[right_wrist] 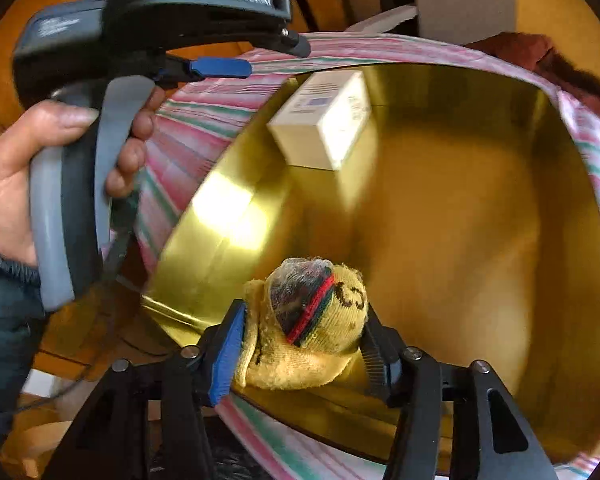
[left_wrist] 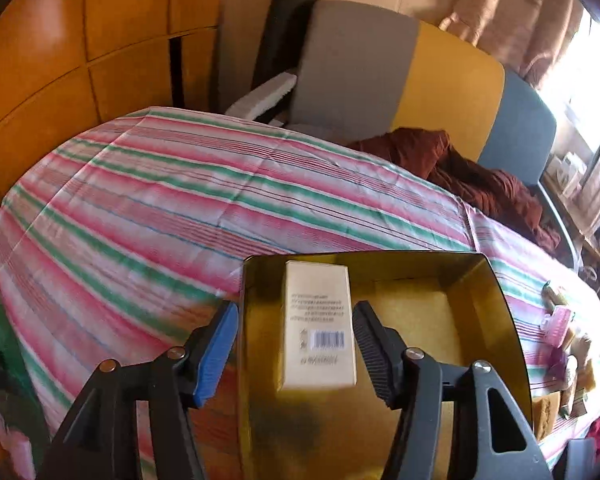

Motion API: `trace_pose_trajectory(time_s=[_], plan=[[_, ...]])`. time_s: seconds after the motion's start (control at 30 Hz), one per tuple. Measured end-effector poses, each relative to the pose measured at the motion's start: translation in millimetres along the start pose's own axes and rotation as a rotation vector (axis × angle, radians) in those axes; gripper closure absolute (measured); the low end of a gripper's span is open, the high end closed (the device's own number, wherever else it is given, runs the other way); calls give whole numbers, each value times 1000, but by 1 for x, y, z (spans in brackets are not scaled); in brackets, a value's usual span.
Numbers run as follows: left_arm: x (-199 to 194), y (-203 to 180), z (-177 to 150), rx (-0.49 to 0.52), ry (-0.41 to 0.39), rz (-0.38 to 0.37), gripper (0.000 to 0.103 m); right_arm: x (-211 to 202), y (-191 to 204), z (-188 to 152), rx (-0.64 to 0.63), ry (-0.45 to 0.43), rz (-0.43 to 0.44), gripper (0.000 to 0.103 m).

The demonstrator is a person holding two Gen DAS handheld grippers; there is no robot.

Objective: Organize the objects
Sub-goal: 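Lower the yellow knitted ball into the gold tray and open right tool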

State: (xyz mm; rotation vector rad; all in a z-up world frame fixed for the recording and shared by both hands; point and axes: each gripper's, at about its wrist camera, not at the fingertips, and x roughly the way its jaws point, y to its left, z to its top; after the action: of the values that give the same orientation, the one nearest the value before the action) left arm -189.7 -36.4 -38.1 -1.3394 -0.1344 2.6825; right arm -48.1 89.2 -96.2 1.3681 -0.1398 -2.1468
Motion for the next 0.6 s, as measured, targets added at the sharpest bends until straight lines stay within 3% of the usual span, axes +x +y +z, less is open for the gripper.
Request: trace_pose_trajectory(time_s=[0.07,0.1,0.2,0.4,0.6], plan=[[-14,7,-8,-13,-20,8,43,3,10,0,-17,9,79,39],[-22,10,-12,-22,-30,11,43,2,13,-1,-14,3,114,30],[-42,17,-25,-19,-58,29,43,-6,19,-2,-16,-22,126,23],[-77,14,-53,-12,-110,55,43,-19,14,-7,-12,-44,-1,16],[-101,-5,-78,-6,-153,85,43,-46,5,-11,-33,-139,-181,11]])
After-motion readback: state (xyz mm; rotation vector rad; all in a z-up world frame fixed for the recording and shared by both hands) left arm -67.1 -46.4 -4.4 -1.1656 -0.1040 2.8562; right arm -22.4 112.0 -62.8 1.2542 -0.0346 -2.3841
